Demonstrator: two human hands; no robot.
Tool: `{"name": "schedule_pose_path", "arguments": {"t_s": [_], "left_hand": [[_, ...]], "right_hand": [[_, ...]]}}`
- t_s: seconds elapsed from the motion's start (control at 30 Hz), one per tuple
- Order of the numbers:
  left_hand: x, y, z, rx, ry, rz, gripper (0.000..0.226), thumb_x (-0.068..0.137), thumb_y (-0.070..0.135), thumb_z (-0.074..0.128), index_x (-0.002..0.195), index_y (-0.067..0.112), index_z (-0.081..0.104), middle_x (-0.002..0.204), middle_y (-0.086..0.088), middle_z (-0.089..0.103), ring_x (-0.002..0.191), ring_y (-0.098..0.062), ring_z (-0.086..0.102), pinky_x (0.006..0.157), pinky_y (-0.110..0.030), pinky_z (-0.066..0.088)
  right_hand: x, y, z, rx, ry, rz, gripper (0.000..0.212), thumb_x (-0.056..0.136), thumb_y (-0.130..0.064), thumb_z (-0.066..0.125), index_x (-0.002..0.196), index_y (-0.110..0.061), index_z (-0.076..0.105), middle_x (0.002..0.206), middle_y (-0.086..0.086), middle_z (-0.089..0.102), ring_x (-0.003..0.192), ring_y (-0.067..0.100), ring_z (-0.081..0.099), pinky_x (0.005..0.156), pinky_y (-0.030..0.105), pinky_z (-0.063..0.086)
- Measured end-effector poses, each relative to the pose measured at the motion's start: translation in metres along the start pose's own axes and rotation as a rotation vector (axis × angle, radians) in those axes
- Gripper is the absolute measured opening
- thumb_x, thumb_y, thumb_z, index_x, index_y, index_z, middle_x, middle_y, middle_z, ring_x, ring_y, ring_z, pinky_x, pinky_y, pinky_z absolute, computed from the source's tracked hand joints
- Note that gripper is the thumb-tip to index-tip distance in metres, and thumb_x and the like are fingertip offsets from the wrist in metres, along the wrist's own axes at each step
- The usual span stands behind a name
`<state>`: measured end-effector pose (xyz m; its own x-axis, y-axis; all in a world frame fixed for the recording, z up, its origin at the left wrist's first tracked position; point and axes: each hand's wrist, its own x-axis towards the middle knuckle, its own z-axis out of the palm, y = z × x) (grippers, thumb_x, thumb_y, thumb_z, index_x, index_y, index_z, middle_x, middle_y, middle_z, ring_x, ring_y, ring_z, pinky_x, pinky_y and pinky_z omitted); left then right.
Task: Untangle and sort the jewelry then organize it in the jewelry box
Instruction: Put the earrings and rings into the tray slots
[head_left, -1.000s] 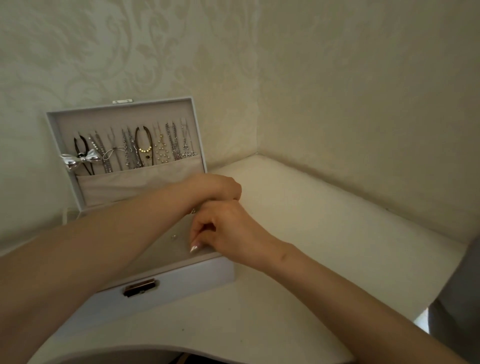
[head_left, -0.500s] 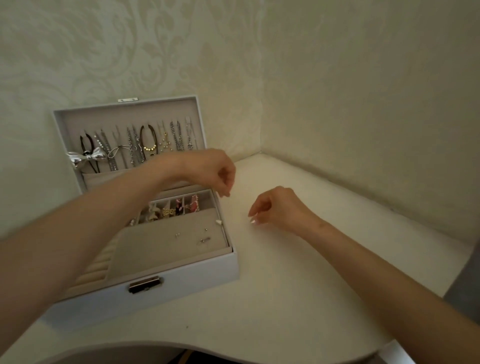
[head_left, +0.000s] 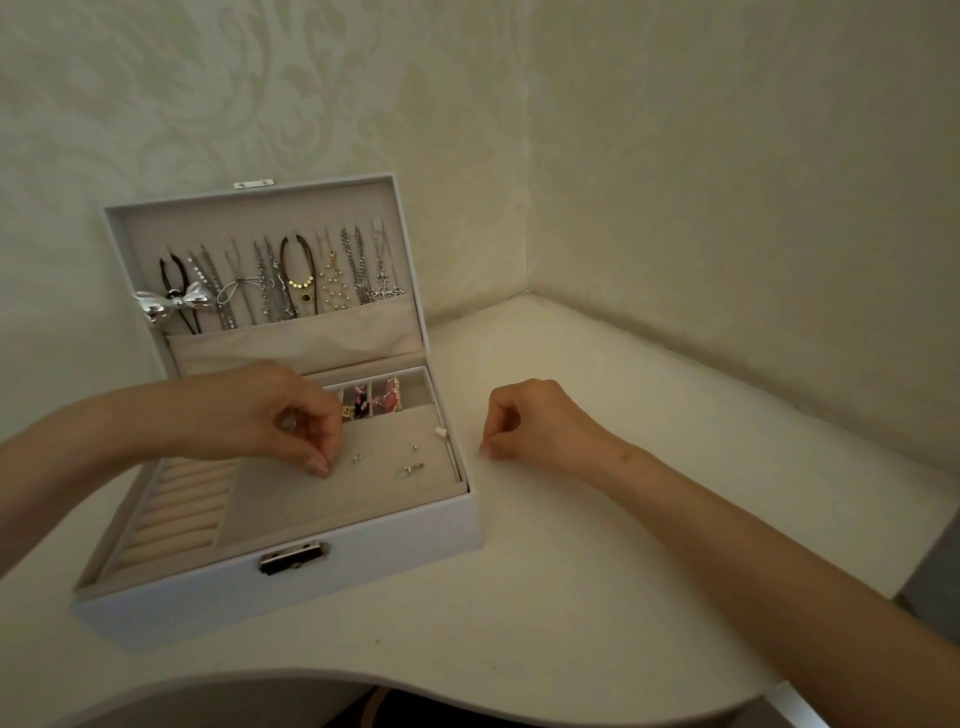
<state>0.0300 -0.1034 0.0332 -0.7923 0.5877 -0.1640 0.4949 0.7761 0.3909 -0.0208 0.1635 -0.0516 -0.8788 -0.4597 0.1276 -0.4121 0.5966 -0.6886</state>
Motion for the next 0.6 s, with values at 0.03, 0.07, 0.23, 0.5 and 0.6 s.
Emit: {"name": "schedule_pose_path", "arguments": {"t_s": [0.03,0.07,0.23,0.5,0.6], "left_hand": [[0.001,0.001,0.0,0.01,0.016,0.008,0.03,0.06,0.071,0.061,0.076,0.046,0.066,0.072,0.019,0.065,0.067,-0.001,0.057,0.061,-0.008,0.038],[0.002,0.004,-0.001,0.013,0.035,0.006,0.037,0.06,0.077,0.058,0.078,0.046,0.066,0.073,0.02,0.066,0.068,-0.002,0.058,0.061,-0.008,0.039],[0.018,0.02,-0.001,0.063,0.262,0.002,0.017,0.077,0.053,0.065,0.076,0.036,0.064,0.07,0.019,0.066,0.066,0.002,0.058,0.059,-0.006,0.038],[0.035,0.033,0.002,0.069,0.466,-0.045,0.005,0.084,0.021,0.068,0.085,0.026,0.065,0.071,0.011,0.063,0.065,0.009,0.056,0.061,-0.006,0.041],[0.043,0.04,0.003,0.063,0.469,-0.018,0.008,0.084,0.021,0.068,0.084,0.028,0.064,0.071,0.013,0.061,0.067,0.01,0.056,0.06,-0.005,0.041]], "right_hand": [[-0.001,-0.003,0.003,0.006,-0.021,-0.018,0.013,0.072,-0.001,0.076,0.074,-0.011,0.067,0.068,-0.006,0.062,0.064,0.005,0.057,0.063,0.017,0.048],[0.0,-0.005,0.005,-0.002,-0.037,-0.03,0.014,0.071,-0.002,0.077,0.077,-0.011,0.069,0.068,-0.006,0.06,0.062,0.003,0.055,0.062,0.014,0.045],[0.001,-0.008,0.011,-0.051,-0.072,-0.076,0.017,0.074,-0.005,0.076,0.091,-0.007,0.076,0.076,0.001,0.066,0.062,0.0,0.052,0.06,0.008,0.04],[-0.001,-0.009,0.011,-0.128,-0.094,-0.203,0.017,0.082,0.0,0.061,0.093,-0.005,0.074,0.092,0.008,0.07,0.077,0.009,0.055,0.073,0.02,0.044],[0.0,-0.008,0.012,-0.273,-0.101,-0.271,0.017,0.086,-0.004,0.057,0.095,-0.006,0.071,0.09,0.007,0.062,0.076,0.011,0.046,0.067,0.019,0.03]]}}
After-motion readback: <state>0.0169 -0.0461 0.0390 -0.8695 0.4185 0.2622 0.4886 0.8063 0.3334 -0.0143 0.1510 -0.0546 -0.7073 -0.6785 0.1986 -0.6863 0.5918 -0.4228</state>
